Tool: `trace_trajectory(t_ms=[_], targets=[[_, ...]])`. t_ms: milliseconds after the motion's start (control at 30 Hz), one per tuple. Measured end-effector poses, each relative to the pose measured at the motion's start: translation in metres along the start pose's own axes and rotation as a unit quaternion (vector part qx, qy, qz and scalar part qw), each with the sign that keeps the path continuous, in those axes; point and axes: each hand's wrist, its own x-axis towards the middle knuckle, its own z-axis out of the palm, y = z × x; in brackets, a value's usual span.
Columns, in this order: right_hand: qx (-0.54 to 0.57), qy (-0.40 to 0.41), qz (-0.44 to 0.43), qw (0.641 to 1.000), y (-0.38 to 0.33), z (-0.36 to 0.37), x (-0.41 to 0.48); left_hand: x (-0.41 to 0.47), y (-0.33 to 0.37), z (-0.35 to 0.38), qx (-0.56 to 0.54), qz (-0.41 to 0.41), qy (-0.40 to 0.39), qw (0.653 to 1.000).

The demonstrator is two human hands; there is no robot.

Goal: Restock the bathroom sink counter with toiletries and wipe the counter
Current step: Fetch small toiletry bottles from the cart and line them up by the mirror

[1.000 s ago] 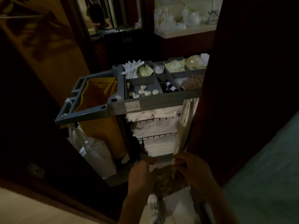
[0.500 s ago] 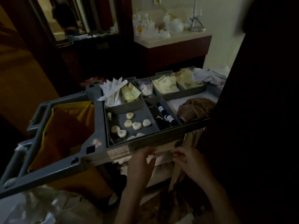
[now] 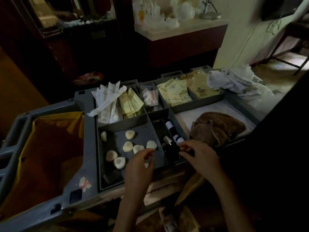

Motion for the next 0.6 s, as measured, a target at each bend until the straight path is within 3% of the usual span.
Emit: trace_trajectory(t_ms=[300,433,600], targets=[[-0.054,-0.036,-0.047,0.997,0.014,-0.007,0.117,0.094,0.004,0.023,0.018,-0.001,-0.013,1.000],[-0.055,-0.102,-0.084,0.990,0.007,0.006,0.146,0.113,0.002,0.033,0.019,0.005,-0.010,1.000],[-0.133,-0.175,-0.123,0.968,0.002,0.015,0.169,0.127,0.003,0.033,0.031,-0.017,-0.004,0.999]])
